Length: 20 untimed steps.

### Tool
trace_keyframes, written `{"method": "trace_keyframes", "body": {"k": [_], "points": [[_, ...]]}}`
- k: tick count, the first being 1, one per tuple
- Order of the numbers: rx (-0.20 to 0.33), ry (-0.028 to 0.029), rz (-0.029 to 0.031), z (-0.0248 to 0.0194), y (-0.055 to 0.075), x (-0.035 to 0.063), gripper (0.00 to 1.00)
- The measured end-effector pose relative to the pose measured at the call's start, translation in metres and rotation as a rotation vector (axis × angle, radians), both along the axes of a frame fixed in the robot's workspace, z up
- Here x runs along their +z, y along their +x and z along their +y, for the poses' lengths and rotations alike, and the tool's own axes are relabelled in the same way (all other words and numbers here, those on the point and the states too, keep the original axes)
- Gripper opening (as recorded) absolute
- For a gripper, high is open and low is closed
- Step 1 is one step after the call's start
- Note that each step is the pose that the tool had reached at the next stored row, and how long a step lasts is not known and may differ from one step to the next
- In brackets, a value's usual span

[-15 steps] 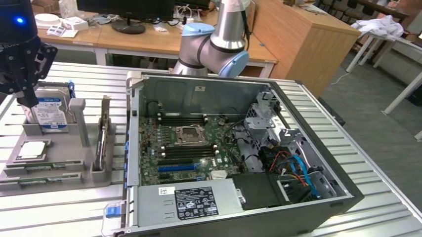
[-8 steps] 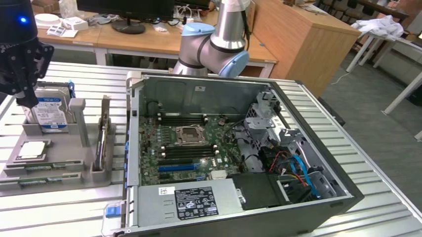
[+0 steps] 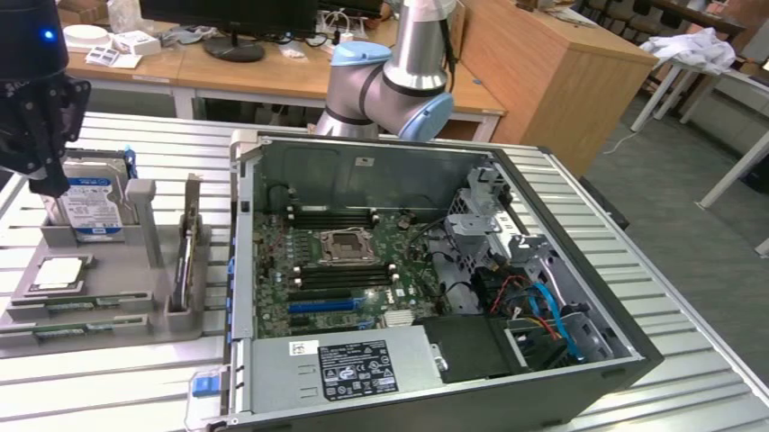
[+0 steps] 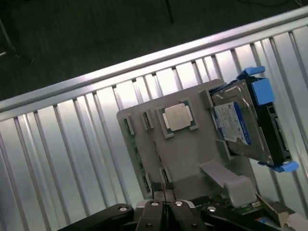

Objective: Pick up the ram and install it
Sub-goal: 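Pick up the ram and move it above insertion slot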

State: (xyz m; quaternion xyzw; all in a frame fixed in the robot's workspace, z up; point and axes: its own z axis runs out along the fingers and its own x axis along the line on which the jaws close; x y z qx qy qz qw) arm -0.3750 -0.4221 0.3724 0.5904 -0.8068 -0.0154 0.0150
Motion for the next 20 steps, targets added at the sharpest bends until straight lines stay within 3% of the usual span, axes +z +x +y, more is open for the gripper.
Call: {"method": "trace_keyframes", "body": {"k": [10, 20], "points": [[0.176, 0.0001, 0.0000, 0.0000, 0.0000, -0.0004, 0.11], [0.192, 0.0000, 0.0000, 0.0000, 0.0000, -0.0004, 0.11]]}}
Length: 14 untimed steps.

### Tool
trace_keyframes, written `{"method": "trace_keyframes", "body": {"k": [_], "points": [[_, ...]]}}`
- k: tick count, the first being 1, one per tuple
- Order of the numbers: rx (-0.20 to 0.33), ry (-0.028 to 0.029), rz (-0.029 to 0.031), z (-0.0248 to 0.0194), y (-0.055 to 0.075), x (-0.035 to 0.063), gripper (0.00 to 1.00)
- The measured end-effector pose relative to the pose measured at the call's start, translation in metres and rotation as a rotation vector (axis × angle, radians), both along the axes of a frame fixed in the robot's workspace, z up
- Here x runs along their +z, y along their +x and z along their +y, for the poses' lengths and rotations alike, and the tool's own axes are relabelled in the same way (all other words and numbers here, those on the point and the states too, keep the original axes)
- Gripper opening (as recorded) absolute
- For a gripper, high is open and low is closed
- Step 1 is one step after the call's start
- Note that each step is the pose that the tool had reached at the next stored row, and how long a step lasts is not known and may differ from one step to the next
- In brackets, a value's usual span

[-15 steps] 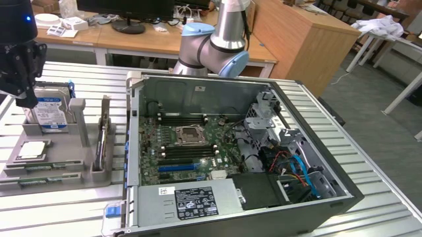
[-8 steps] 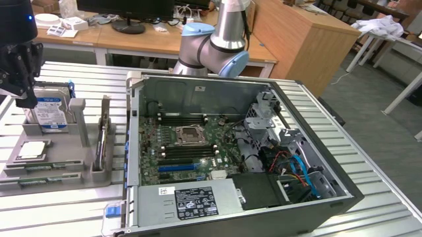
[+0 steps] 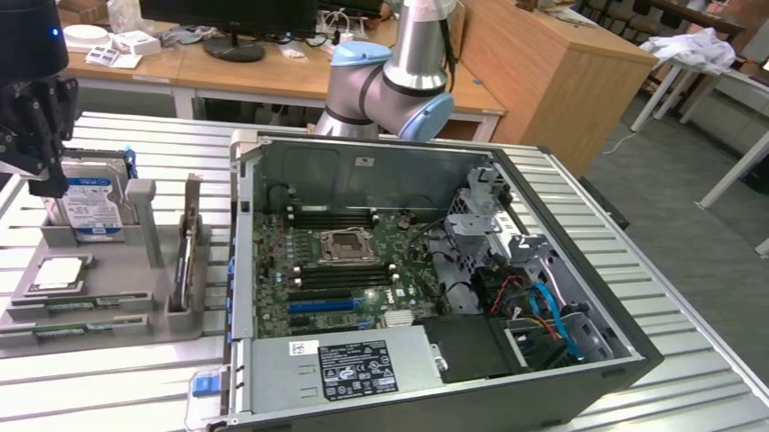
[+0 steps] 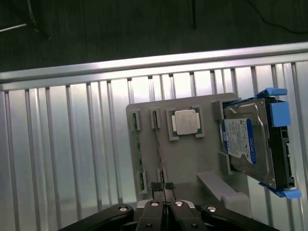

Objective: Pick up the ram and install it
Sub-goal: 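Pick up the ram and move it above insertion slot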

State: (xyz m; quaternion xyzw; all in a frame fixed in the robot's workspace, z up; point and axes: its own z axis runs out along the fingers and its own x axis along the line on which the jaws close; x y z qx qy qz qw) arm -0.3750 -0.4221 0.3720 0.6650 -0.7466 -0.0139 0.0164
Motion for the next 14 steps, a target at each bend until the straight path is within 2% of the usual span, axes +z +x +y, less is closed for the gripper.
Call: {"method": "trace_keyframes", "body": {"k": [7, 14], "points": [[0.043, 0.0000, 0.0000, 0.0000, 0.0000, 0.0000, 0.11], [0.135, -0.0001, -0.0009, 0.0000, 0.0000, 0.0000, 0.11]]}}
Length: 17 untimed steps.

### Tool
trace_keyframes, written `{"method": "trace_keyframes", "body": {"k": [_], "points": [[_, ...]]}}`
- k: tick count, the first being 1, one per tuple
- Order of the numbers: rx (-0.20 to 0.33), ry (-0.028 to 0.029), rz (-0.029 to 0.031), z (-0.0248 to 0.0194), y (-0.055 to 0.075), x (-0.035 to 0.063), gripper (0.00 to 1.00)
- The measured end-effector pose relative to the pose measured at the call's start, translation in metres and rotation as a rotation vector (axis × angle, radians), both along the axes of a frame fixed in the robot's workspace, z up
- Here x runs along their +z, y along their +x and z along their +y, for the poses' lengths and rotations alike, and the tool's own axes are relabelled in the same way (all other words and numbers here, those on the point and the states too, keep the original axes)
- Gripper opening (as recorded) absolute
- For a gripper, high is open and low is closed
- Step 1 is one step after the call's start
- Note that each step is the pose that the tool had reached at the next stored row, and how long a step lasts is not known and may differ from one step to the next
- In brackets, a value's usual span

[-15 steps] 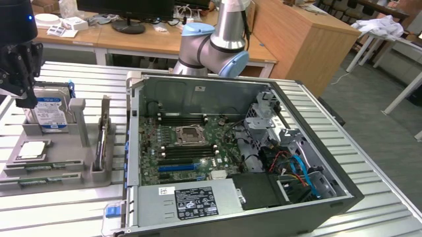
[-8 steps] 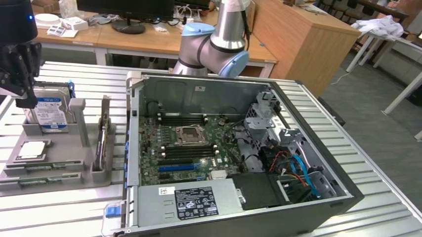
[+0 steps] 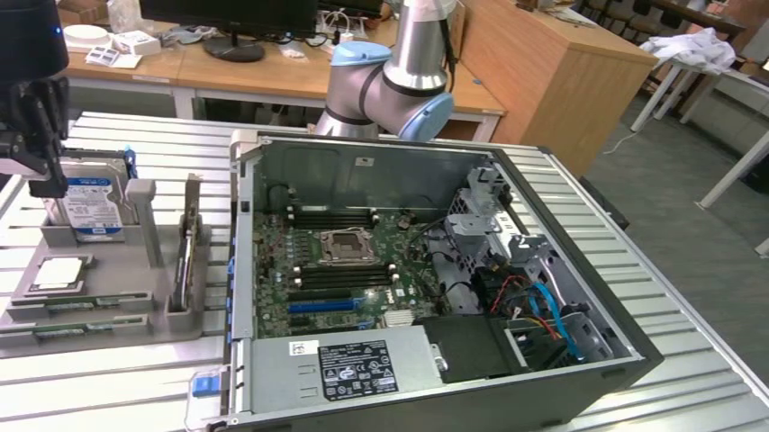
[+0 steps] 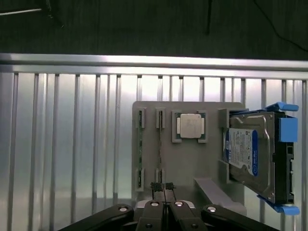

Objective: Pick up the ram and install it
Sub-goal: 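Pick up the ram and move it above insertion slot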

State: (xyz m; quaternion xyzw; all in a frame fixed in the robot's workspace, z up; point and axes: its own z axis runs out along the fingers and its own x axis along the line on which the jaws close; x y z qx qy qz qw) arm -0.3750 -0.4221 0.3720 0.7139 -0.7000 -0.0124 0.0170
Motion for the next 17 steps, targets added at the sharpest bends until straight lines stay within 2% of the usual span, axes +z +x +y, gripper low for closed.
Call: {"method": "trace_keyframes", "body": {"k": [3, 6, 10, 17], "points": [[0.024, 0.0001, -0.0004, 0.0000, 0.0000, 0.0000, 0.11], [0.025, 0.0000, -0.0007, 0.0000, 0.0000, 0.0000, 0.11], [0.029, -0.0001, -0.0115, 0.0000, -0.0002, 0.0000, 0.11], [0.028, -0.0002, -0.0122, 0.0000, -0.0002, 0.0000, 0.11]]}}
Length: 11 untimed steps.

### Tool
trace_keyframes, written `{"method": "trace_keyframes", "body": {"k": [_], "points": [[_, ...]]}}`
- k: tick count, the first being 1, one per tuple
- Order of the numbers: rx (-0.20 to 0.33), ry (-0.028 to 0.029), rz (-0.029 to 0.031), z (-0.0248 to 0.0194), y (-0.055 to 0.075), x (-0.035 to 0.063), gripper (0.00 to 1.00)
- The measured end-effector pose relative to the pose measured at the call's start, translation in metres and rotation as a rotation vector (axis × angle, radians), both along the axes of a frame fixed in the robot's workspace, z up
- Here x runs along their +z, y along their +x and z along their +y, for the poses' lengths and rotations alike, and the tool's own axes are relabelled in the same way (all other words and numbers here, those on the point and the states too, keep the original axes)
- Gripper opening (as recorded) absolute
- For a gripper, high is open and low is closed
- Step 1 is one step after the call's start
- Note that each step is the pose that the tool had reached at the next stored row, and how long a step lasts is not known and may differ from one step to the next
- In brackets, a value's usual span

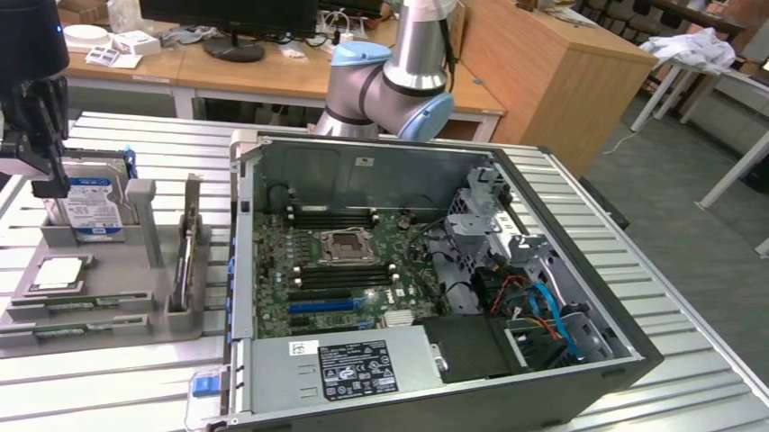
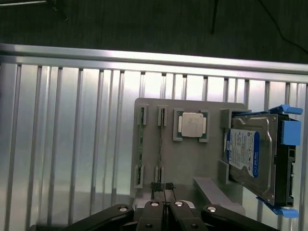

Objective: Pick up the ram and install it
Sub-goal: 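Pick up the ram and move it above insertion slot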

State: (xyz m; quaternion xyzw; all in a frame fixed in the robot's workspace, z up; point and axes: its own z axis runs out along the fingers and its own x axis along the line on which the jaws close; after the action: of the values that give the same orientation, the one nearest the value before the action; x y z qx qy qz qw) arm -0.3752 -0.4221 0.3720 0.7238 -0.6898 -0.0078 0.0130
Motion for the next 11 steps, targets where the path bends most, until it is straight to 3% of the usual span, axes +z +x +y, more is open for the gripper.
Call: {"method": "trace_keyframes", "body": {"k": [7, 11], "points": [[-0.009, 0.0018, -0.0014, 0.0000, -0.0001, 0.0000, 0.11], [-0.009, 0.0072, -0.0066, 0.0000, 0.0000, 0.0000, 0.11]]}}
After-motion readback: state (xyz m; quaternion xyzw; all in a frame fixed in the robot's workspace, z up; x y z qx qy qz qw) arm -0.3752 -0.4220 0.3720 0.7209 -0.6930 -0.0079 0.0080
